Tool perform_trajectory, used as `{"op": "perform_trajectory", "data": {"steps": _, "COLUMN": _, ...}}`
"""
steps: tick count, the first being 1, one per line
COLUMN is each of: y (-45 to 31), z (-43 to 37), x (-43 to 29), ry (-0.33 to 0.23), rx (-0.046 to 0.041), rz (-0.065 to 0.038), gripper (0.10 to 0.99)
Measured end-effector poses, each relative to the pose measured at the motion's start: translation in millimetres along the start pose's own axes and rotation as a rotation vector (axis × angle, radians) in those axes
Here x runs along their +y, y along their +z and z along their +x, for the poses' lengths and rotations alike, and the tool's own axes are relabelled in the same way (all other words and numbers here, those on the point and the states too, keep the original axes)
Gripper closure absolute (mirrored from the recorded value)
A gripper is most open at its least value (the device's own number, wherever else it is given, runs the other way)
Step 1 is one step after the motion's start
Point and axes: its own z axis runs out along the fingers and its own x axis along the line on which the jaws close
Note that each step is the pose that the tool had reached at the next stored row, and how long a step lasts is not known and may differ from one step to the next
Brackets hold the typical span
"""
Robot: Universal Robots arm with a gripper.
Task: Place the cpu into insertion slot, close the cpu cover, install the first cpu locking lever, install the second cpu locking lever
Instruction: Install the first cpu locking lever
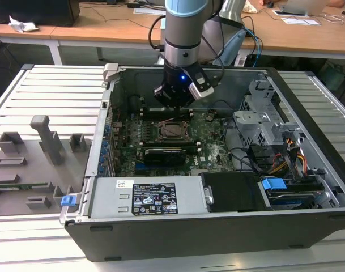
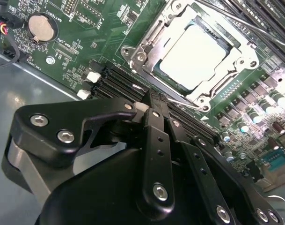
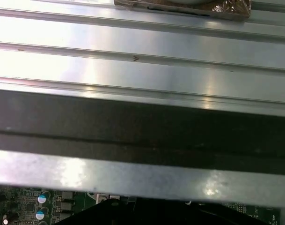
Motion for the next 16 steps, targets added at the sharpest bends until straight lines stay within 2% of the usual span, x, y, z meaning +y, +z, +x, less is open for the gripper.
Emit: {"op": "perform_trajectory", "data": {"steps": 16, "y": 12.1, "z": -7.5, "x": -1.0, "ry": 0.000, "rx": 0.0002, "rz": 0.001, "gripper": 0.980}}
